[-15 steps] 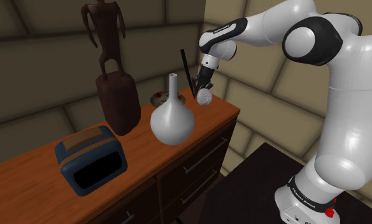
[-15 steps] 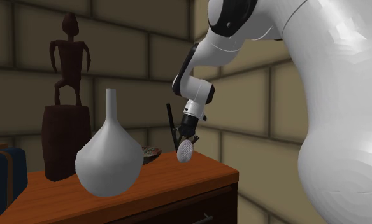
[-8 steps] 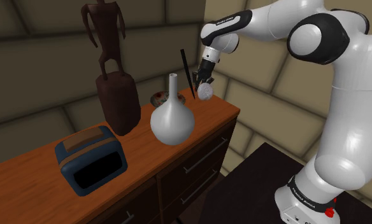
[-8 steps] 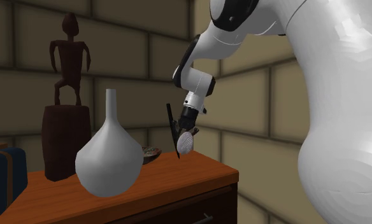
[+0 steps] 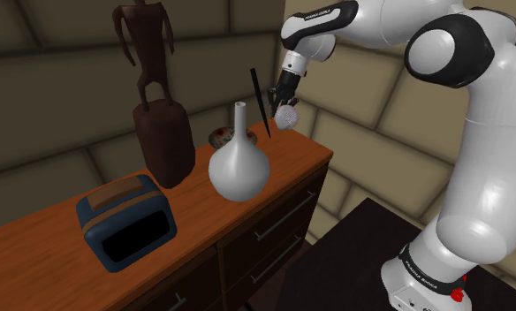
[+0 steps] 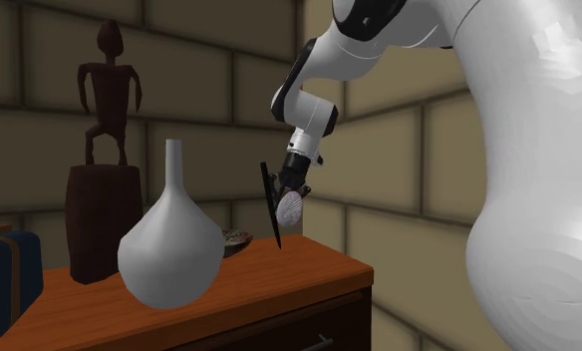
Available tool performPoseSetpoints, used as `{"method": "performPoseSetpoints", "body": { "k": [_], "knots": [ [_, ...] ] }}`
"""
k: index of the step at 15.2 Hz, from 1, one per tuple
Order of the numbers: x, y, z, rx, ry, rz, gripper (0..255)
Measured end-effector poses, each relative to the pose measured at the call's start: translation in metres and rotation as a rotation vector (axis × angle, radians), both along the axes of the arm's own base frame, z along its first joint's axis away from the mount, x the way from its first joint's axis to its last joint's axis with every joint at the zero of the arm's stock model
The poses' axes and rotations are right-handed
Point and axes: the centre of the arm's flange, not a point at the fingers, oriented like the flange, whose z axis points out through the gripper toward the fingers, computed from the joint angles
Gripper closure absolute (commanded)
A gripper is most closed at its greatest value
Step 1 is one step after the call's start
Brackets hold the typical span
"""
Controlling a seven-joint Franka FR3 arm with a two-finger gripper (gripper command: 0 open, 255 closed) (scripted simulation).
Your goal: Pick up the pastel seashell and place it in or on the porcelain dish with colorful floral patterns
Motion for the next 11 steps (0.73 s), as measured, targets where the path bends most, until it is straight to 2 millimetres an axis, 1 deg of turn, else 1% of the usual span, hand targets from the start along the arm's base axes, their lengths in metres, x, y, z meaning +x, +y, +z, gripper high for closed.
{"method": "performPoseSetpoints", "body": {
  "k": [6,8,10,11],
  "knots": [
    [0.000,-0.001,0.030,0.000,0.000,0.000,255],
    [0.010,0.011,0.034,0.000,0.000,0.000,255],
    [0.023,0.035,0.032,0.000,0.000,0.001,255],
    [0.028,0.044,0.034,0.000,0.001,0.001,255]
  ]
}}
